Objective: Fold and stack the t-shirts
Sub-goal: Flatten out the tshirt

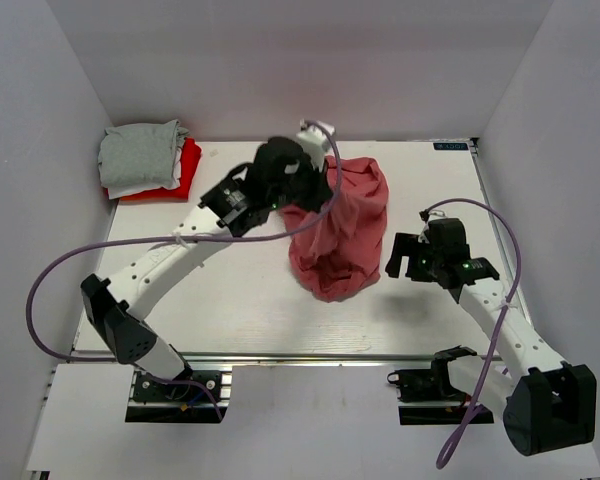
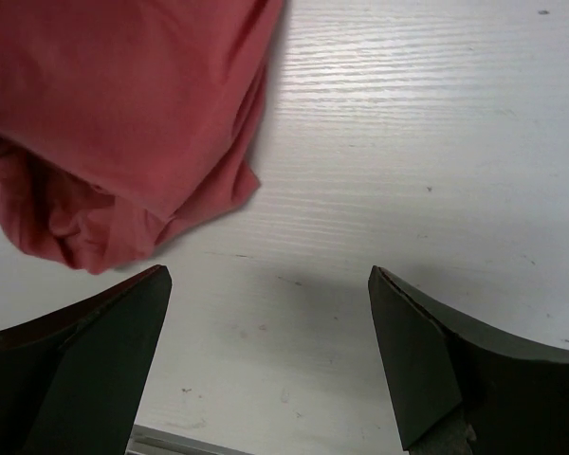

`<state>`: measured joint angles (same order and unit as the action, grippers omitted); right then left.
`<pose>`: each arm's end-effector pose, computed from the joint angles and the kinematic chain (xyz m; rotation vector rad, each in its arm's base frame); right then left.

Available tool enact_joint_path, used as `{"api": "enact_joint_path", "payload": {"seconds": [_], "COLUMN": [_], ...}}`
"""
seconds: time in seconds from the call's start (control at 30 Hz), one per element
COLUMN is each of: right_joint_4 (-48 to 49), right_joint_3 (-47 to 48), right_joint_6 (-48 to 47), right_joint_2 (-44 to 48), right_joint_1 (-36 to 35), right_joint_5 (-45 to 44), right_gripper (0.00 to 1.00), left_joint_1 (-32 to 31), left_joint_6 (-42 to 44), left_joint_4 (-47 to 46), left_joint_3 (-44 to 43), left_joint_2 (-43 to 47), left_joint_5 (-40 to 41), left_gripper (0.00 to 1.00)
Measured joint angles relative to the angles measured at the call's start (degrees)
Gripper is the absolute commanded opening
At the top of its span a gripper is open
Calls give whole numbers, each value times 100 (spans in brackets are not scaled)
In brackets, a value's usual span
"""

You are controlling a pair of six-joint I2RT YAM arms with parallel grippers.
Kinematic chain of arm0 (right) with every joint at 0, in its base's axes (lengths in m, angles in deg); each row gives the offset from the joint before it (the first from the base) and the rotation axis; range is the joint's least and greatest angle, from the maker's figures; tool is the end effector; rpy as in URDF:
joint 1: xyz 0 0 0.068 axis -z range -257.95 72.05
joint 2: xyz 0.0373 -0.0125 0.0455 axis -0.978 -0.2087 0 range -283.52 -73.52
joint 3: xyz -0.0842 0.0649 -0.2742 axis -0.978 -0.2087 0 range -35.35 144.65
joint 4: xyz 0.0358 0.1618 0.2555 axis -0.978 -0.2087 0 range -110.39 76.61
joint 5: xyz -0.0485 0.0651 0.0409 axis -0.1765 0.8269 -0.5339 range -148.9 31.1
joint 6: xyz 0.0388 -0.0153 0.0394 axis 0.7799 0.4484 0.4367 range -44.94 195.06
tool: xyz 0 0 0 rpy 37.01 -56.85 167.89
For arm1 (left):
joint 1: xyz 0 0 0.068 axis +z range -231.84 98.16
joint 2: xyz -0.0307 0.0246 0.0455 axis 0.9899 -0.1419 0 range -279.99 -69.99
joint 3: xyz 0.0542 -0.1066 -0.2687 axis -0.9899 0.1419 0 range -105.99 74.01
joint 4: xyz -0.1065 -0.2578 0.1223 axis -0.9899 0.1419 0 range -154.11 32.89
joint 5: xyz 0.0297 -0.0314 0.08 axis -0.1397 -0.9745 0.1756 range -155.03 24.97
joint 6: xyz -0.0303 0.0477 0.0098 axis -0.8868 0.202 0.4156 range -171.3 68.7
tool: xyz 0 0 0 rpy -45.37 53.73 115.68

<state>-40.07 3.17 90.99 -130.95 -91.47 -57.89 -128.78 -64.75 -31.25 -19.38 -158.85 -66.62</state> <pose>0.2337 0.0569 0.2352 0.0416 2.3821 0.2677 0.2724 -0.2930 0.4277 0.6321 2.0398 -0.6668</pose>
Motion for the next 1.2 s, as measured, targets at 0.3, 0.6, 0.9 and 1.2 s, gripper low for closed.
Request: {"api": "enact_joint_path", "payload": {"seconds": [0.3,0.6,0.9,1.2], "right_joint_4": [442,1023,1567,2170], "right_joint_3": [-181,-184,-184,-149], "right_joint_6": [20,249,614,1403], "right_joint_2": [-149,-953,-1790,-2455], "right_joint_1": [-24,-358,-957,-1462], "right_joint_5": [846,1473,1738,1547], "right_gripper": [90,90,87,81], "left_joint_1": [37,50,107,151], "left_joint_6": [562,686,763,890], "left_joint_4": [562,929,1134,990], "left_joint_3": [-2330,-2446,-3397,-3279], "left_joint_2": [-811,-1377,-1681,-1436], "left_joint_5": [920,1464,1882,2002], "left_gripper": [0,0,0,0]}}
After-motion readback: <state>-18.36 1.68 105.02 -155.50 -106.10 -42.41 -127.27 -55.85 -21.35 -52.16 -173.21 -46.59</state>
